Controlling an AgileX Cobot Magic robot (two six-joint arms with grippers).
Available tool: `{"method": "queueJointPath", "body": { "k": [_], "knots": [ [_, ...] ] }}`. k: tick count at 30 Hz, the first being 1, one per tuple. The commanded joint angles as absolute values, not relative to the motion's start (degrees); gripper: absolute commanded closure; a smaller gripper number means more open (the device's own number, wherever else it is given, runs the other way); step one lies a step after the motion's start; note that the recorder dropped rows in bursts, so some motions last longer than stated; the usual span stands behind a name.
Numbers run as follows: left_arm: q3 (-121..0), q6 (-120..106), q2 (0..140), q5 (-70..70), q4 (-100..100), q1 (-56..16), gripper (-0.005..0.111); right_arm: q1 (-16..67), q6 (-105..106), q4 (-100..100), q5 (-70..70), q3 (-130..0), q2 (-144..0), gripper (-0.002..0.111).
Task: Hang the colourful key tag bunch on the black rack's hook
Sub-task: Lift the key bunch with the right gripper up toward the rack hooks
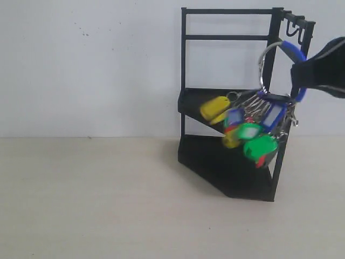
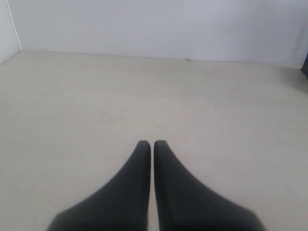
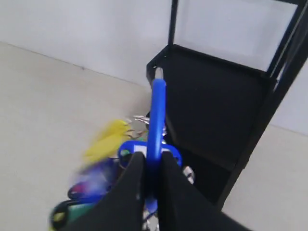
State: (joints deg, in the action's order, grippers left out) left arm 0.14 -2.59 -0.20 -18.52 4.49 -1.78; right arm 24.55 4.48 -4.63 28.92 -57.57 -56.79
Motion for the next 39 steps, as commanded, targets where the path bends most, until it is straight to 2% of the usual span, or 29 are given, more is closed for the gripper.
{"method": "queueJointPath", "body": {
  "k": [1, 5, 8, 12, 15, 18, 21, 26, 39],
  "knots": [
    [0.0, -2.6, 0.0, -17.8, 4.9, -1.6, 0.102, 26.0, 13.1, -4.1, 30.6, -57.7, -56.7, 0.109],
    [0.0, -2.6, 0.0, -17.8, 4.9, -1.6, 0.102, 22.6, -7.0, 7.5, 31.6, -57.7, -56.7, 0.109],
    [0.0, -2.6, 0.0, -17.8, 4.9, -1.6, 0.102, 22.6, 3.2, 5.6, 35.3, -57.7, -56.7, 0.109],
    [0.0, -2.6, 0.0, -17.8, 4.9, -1.6, 0.102, 20.9, -12.1, 12.4, 36.1, -57.7, -56.6, 0.109],
    [0.0, -2.6, 0.0, -17.8, 4.9, -1.6, 0.102, 22.6, -1.0, 10.4, 36.7, -57.7, -56.6, 0.109],
    [0.0, -2.6, 0.0, -17.8, 4.9, -1.6, 0.102, 21.7, -12.6, 13.9, 35.2, -57.7, -56.6, 0.109],
    [0.0, -2.6, 0.0, -17.8, 4.9, -1.6, 0.102, 21.8, -6.7, 13.9, 35.6, -57.7, -56.6, 0.109],
    [0.0, -2.6, 0.0, -17.8, 4.9, -1.6, 0.102, 19.8, -22.4, 33.6, 39.5, -57.7, -56.7, 0.109],
    [0.0, -2.6, 0.0, -17.8, 4.9, -1.6, 0.102, 19.3, -28.6, 51.0, 36.4, -57.9, -56.7, 0.109]
  ]
}}
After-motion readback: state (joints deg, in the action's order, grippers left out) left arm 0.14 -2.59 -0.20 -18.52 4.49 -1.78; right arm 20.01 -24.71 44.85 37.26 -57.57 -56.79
